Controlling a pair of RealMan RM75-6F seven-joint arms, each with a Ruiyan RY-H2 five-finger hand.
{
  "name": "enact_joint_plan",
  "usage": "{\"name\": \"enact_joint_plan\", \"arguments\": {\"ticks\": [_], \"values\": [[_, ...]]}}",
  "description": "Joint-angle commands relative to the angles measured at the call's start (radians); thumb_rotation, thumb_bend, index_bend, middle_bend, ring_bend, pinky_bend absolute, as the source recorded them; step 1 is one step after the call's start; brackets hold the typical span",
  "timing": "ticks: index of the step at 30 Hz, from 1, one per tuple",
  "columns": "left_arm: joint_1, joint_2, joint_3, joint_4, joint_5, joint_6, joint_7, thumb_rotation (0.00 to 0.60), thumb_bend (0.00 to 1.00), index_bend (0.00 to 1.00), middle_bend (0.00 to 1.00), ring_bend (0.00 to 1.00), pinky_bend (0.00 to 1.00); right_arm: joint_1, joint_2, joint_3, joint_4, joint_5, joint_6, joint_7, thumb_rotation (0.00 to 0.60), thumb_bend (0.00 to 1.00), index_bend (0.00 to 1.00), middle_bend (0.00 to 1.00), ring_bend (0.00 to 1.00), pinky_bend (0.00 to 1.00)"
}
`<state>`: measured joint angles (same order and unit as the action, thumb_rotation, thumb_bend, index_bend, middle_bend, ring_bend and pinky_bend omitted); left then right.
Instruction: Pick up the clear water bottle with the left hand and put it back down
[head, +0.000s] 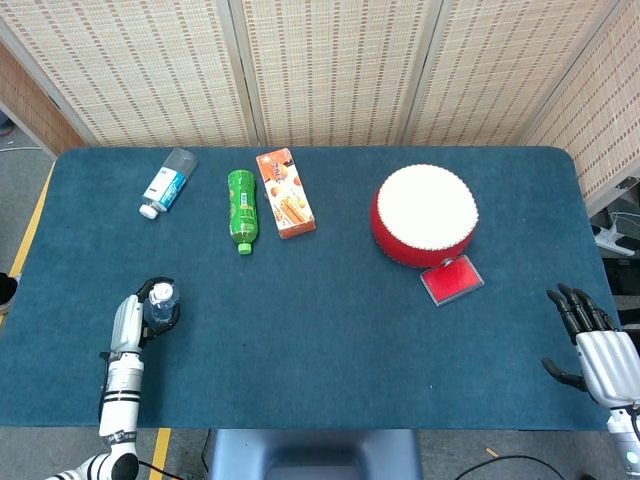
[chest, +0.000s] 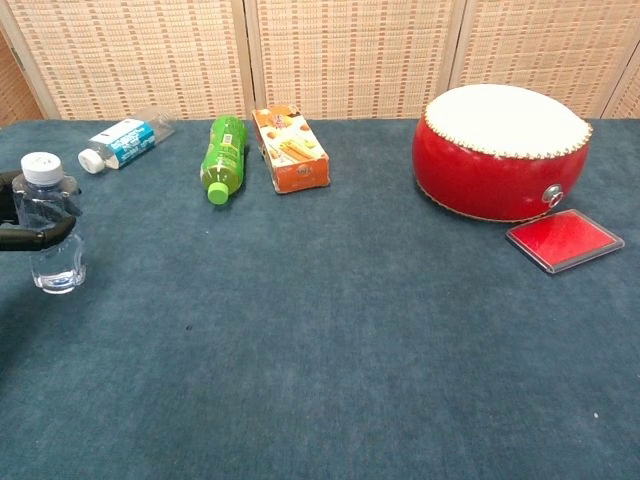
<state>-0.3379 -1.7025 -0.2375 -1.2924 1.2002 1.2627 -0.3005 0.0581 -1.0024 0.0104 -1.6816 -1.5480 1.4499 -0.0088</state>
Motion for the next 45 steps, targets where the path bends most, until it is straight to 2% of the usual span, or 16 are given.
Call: {"name": "enact_joint_plan", "arguments": {"ticks": [1,4,7,19,25,33,36,40,45], "values": [[-0.001,0.015,0.009,-0.013,0.004,-0.019,0.003,0.6,0.41,0.03,0.15,0.13,0.2,-0.001,0.001,-0.001,0.0,-0.001,0.001,0.001,0.6,0.13,0.0,0.0,0.0,0.19],[-0.001,0.027,0.01,-0.028,0.0,-0.035,0.01,0.6,0.39,0.0,0.06,0.06,0.19,0.0,0.001,-0.001,0.0,-0.001,0.0,0.001,0.6,0.13,0.0,0.0,0.0,0.19],[-0.002,0.037,0.005,-0.038,0.003,-0.037,0.01,0.6,0.39,0.0,0.01,0.02,0.18,0.001,0.001,-0.001,0.0,-0.001,-0.002,0.001,0.6,0.13,0.0,0.0,0.0,0.19],[0.003,0.132,-0.044,-0.124,0.008,-0.009,0.019,0.6,0.38,0.0,0.0,0.0,0.16,0.006,0.001,-0.002,-0.004,0.008,-0.018,-0.013,0.6,0.13,0.0,0.0,0.0,0.19],[0.01,0.195,-0.048,-0.181,0.039,0.017,0.037,0.6,0.38,0.0,0.0,0.0,0.16,0.007,0.004,0.0,-0.008,0.012,-0.017,-0.011,0.6,0.13,0.0,0.0,0.0,0.19],[0.044,0.366,0.025,-0.243,0.164,0.055,0.118,0.6,0.37,0.01,0.0,0.0,0.16,0.01,0.003,0.006,-0.008,0.02,-0.021,-0.01,0.6,0.13,0.0,0.0,0.0,0.19],[0.063,0.436,0.055,-0.249,0.191,0.062,0.149,0.6,0.37,0.04,0.02,0.01,0.16,0.012,0.002,0.005,-0.011,0.022,-0.027,-0.017,0.6,0.13,0.0,0.0,0.0,0.19],[0.092,0.508,0.109,-0.232,0.217,0.068,0.255,0.6,0.37,0.12,0.07,0.04,0.16,0.012,0.0,0.005,-0.012,0.023,-0.026,-0.023,0.6,0.13,0.0,0.0,0.0,0.19],[0.132,0.513,0.173,-0.198,0.232,0.081,0.36,0.6,0.37,0.14,0.09,0.05,0.16,0.014,-0.005,0.007,-0.015,0.035,-0.032,-0.036,0.6,0.13,0.0,0.0,0.0,0.19]]}}
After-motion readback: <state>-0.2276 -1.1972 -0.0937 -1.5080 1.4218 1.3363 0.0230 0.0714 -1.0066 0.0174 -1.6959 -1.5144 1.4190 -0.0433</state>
